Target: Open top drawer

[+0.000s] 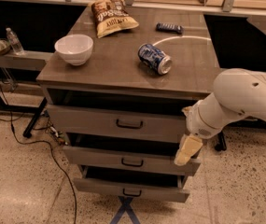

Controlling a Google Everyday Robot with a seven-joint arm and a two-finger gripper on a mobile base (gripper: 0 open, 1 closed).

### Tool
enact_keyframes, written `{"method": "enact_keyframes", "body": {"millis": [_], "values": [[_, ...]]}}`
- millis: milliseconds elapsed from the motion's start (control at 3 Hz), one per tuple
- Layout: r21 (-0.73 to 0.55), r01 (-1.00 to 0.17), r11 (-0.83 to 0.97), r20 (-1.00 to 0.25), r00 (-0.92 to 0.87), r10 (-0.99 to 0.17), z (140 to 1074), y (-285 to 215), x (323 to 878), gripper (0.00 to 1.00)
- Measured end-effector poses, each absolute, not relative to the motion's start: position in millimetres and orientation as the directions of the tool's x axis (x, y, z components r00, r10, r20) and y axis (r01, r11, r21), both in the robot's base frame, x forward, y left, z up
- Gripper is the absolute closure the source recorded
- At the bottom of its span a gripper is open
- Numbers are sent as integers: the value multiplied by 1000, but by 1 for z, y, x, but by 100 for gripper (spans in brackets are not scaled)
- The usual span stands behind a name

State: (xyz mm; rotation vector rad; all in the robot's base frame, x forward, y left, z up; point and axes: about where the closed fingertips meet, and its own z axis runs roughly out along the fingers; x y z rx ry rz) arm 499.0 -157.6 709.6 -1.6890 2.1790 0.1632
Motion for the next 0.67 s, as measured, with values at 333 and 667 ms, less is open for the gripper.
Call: {"method": "enact_keyframes", "body": {"millis": [333,667], "values": [[-141,-953,268,-392,-195,-899,694,-147,516,2],[-143,-954,263,-411,-184,-893,688,-139,526,23]]}}
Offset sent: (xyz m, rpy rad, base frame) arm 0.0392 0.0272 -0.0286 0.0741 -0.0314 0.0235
